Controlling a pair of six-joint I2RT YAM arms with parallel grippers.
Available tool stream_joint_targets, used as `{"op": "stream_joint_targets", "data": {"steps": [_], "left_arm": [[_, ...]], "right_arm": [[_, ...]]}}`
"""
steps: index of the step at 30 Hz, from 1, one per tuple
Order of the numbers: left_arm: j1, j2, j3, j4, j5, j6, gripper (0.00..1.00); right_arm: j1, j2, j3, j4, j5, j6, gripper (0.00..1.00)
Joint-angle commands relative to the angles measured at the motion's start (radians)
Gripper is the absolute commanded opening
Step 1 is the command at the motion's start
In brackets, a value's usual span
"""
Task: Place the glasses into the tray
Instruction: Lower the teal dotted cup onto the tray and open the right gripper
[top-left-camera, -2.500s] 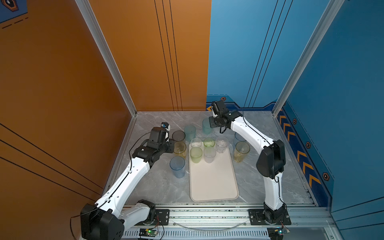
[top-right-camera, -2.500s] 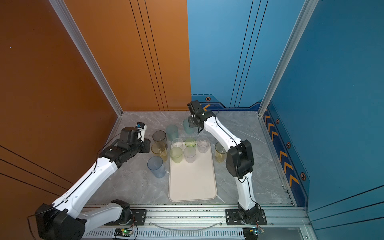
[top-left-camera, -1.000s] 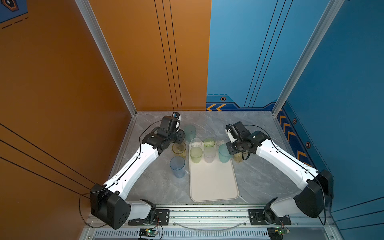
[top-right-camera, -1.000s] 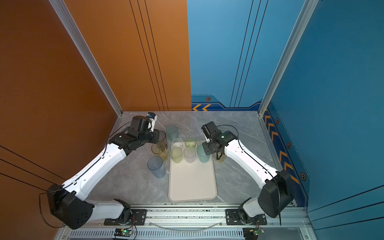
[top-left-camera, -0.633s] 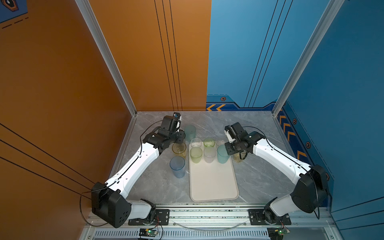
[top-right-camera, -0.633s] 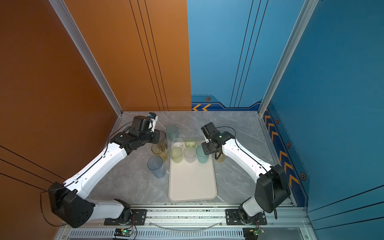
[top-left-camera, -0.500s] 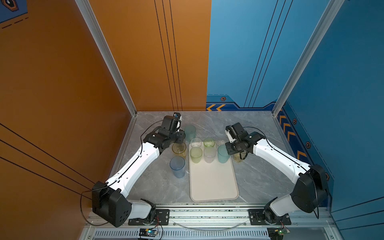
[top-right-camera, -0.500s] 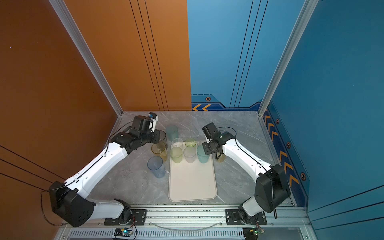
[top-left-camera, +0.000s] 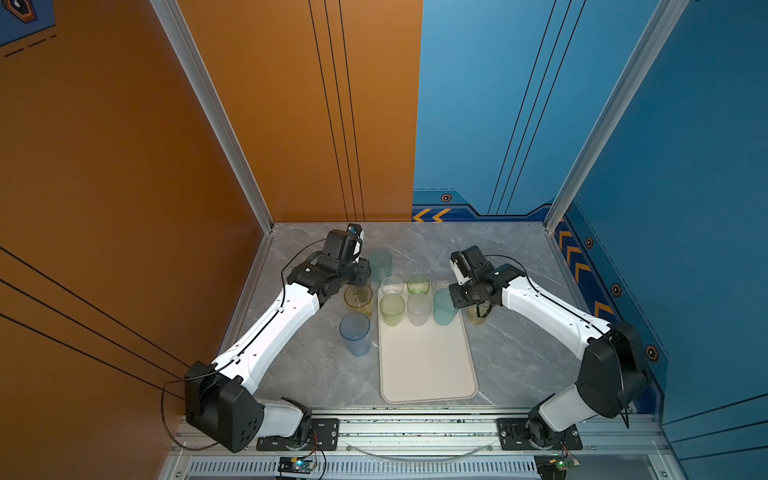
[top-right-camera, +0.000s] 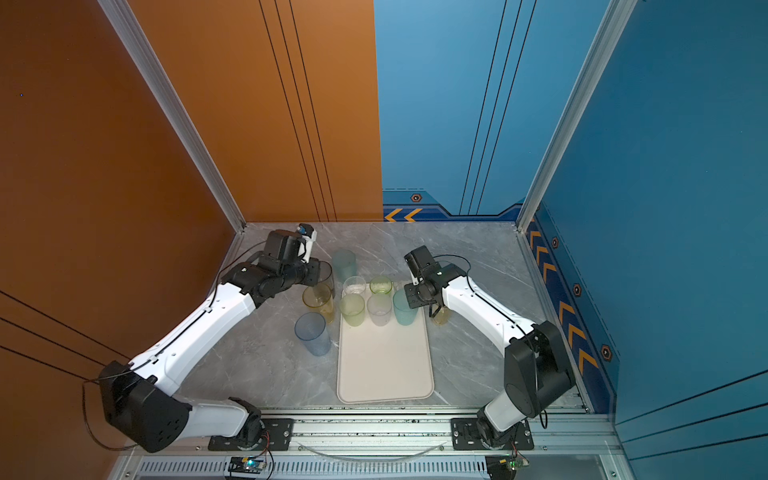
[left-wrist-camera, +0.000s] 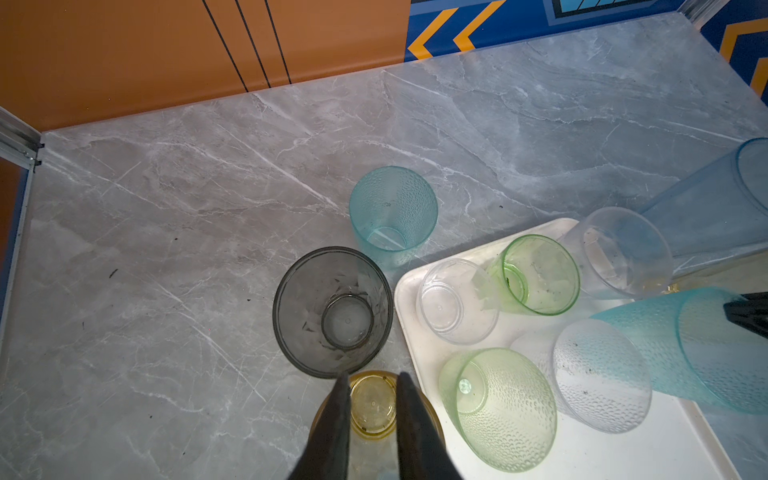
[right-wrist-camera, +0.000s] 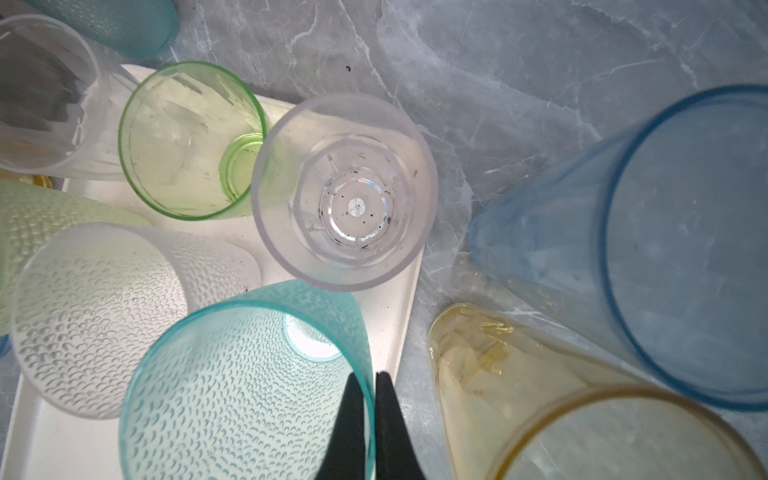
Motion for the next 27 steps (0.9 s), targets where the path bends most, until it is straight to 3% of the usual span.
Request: {"op": "stream_joint_targets", "data": {"steps": [1,16,27], "left_arm": [[-0.009,0.008,0.032,-0.022,-0.012,0.014,0.22],[-0.011,0.014,0.034,-0.023,-0.011,0.014,0.22],[-0.012,0.014,0.032,-0.026,-0.012,0.014,0.22]], "right_arm": [[-0.008,0.01,-0.008,0.023,0.009,0.012,0.01],[-0.025,0.025,-0.033,0.045,0.009,0.017,0.04],[-0.027,0.014,-0.037,0.049,-0.005,0.023,0.15]]}}
